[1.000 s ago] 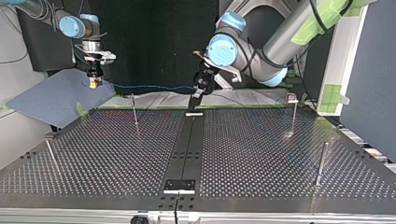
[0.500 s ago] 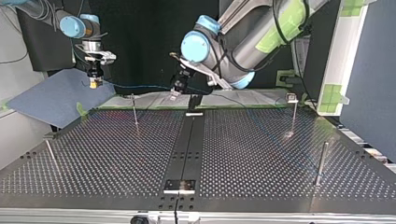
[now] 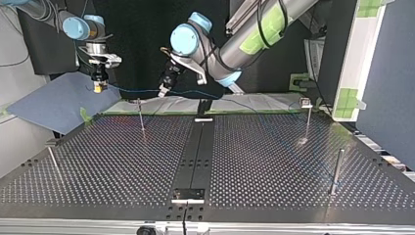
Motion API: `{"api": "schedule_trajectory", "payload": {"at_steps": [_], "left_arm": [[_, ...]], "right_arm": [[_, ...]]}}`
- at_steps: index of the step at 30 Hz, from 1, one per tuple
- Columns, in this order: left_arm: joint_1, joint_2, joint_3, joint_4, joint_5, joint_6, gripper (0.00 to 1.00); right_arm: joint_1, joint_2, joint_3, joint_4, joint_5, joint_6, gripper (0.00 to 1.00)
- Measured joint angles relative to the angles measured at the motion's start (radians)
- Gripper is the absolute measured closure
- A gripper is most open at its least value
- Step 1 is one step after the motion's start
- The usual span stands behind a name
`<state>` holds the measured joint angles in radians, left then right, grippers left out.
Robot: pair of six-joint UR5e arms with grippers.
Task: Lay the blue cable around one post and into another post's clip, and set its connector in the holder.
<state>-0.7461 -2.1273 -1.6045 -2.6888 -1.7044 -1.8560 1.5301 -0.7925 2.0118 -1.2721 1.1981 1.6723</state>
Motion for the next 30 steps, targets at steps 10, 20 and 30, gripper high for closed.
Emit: {"api": "schedule_trajectory", "payload": {"at_steps": [10,20,30], "left_arm": [[0.02,-0.085,0.001,0.085,-0.054,-0.016,0.1],[0.039,-0.176,-0.002,0.176,-0.063,-0.017,0.1],[0.057,-0.263,-0.064,0.262,-0.073,0.003,0.1]], "right_arm": [[0.007,0.0,0.0,0.002,0.0,-0.002,1.0],[0.009,0.0,0.0,0.003,0.0,-0.002,1.0],[0.009,0.0,0.0,-0.001,0.0,0.0,1.0]]}}
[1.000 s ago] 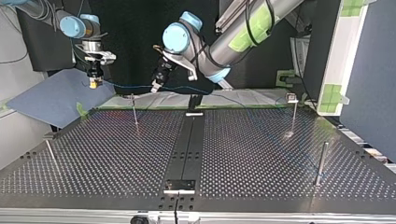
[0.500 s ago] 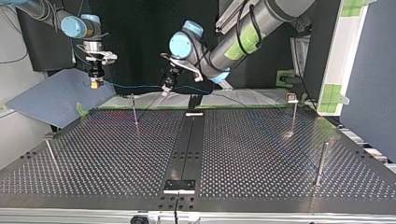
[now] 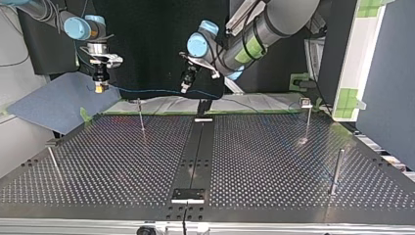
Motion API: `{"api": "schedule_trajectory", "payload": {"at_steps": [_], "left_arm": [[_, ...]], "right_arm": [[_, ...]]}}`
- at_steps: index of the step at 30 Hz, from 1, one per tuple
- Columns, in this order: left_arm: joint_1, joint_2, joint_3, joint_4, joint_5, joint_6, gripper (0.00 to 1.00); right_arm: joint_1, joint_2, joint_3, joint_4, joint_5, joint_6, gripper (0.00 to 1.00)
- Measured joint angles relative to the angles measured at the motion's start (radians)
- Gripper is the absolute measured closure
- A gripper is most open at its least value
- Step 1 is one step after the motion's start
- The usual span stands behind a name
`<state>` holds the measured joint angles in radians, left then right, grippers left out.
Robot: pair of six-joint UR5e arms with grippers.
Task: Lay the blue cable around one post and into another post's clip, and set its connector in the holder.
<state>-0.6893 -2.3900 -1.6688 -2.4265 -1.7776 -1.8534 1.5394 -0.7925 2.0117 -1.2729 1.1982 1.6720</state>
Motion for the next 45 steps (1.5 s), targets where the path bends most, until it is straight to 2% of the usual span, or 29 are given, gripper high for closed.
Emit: {"api": "schedule_trajectory", "payload": {"at_steps": [7,14,21,34,45], "left_arm": [[0.002,-0.056,-0.002,0.056,-0.001,0.009,0.1],[0.007,-0.115,0.047,0.115,-0.004,0.019,0.1],[0.017,-0.177,0.089,0.177,-0.029,0.014,0.1],[0.049,-0.295,0.091,0.295,-0.051,0.009,0.1],[0.074,-0.389,0.091,0.39,-0.027,0.006,0.1]], "right_arm": [[0.0,0.0,0.0,0.0,0.0,0.0,1.0],[0.0,0.0,0.0,-0.002,0.0,0.0,1.0],[0.0,0.0,0.0,-0.002,0.0,0.0,1.0],[0.0,0.0,0.0,0.001,0.001,-0.002,1.0],[0.0,0.0,0.0,0.003,0.001,-0.004,1.0]]}}
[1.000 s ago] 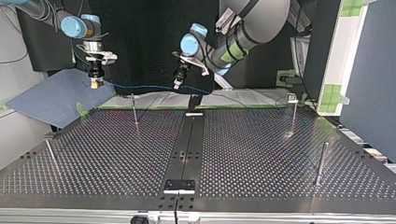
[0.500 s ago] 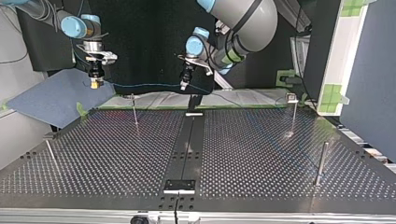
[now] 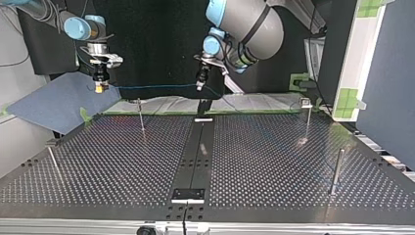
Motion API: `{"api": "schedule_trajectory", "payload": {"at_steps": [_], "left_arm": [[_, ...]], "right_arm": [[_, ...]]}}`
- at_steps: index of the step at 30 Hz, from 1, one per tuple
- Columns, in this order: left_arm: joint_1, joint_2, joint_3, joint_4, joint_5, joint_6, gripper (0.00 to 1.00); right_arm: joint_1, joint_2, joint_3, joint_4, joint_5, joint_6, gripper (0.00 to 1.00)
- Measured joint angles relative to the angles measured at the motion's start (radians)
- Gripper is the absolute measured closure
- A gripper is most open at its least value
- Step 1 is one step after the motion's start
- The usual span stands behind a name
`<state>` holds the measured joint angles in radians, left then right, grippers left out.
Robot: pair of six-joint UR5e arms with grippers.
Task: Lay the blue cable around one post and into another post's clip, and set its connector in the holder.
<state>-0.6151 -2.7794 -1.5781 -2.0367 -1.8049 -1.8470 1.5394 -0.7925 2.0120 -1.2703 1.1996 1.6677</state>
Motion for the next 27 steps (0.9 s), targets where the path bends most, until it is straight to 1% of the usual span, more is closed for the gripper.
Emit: {"api": "schedule_trajectory", "payload": {"at_steps": [9,13,17,21,27], "left_arm": [[0.007,-0.076,0.0,0.076,0.02,-0.001,0.1],[0.013,-0.098,0.0,0.107,0.025,-0.006,0.1],[0.024,-0.084,0.001,0.14,0.034,-0.014,0.1],[0.036,-0.052,0.001,0.173,0.051,-0.013,0.1],[0.05,-0.02,0.001,0.168,0.062,-0.005,0.1]], "right_arm": [[0.004,0.0,0.0,-0.001,0.0,-0.001,1.0],[0.007,0.0,0.0,-0.001,0.0,-0.003,1.0],[0.009,0.0,-0.001,0.0,0.0,-0.004,1.0],[0.012,0.0,0.0,-0.002,0.0,-0.004,1.0],[0.013,0.0,-0.001,-0.003,0.0,-0.005,1.0]]}}
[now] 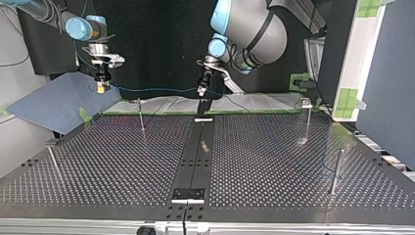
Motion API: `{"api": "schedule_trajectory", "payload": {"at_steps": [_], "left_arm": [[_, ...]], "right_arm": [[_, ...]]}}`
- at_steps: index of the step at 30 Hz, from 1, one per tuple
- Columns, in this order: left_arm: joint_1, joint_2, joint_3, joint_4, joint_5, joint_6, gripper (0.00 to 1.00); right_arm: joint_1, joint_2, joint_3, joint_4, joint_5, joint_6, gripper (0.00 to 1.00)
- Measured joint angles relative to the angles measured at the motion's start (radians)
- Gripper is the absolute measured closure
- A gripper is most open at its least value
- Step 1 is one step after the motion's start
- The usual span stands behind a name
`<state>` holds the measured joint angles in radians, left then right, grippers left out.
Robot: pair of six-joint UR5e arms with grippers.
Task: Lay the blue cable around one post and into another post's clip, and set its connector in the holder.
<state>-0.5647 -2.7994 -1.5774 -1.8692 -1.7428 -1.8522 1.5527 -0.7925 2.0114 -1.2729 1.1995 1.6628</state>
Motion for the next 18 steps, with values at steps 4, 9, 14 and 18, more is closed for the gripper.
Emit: {"api": "schedule_trajectory", "payload": {"at_steps": [4,9,14,18], "left_arm": [[0.009,0.004,0.0,-0.013,0.013,0.003,0.1],[0.024,0.021,-0.001,-0.029,0.033,0.005,0.1],[0.031,0.055,-0.001,-0.063,0.043,0.019,0.1],[0.034,0.079,-0.001,-0.086,0.045,0.03,0.1]], "right_arm": [[0.0,0.0,0.0,0.0,0.0,-0.001,1.0],[0.004,0.0,0.0,0.002,0.0,-0.006,1.0],[0.006,0.0,0.0,0.002,0.0,-0.012,1.0],[0.01,0.0,0.0,0.001,0.0,-0.017,1.0]]}}
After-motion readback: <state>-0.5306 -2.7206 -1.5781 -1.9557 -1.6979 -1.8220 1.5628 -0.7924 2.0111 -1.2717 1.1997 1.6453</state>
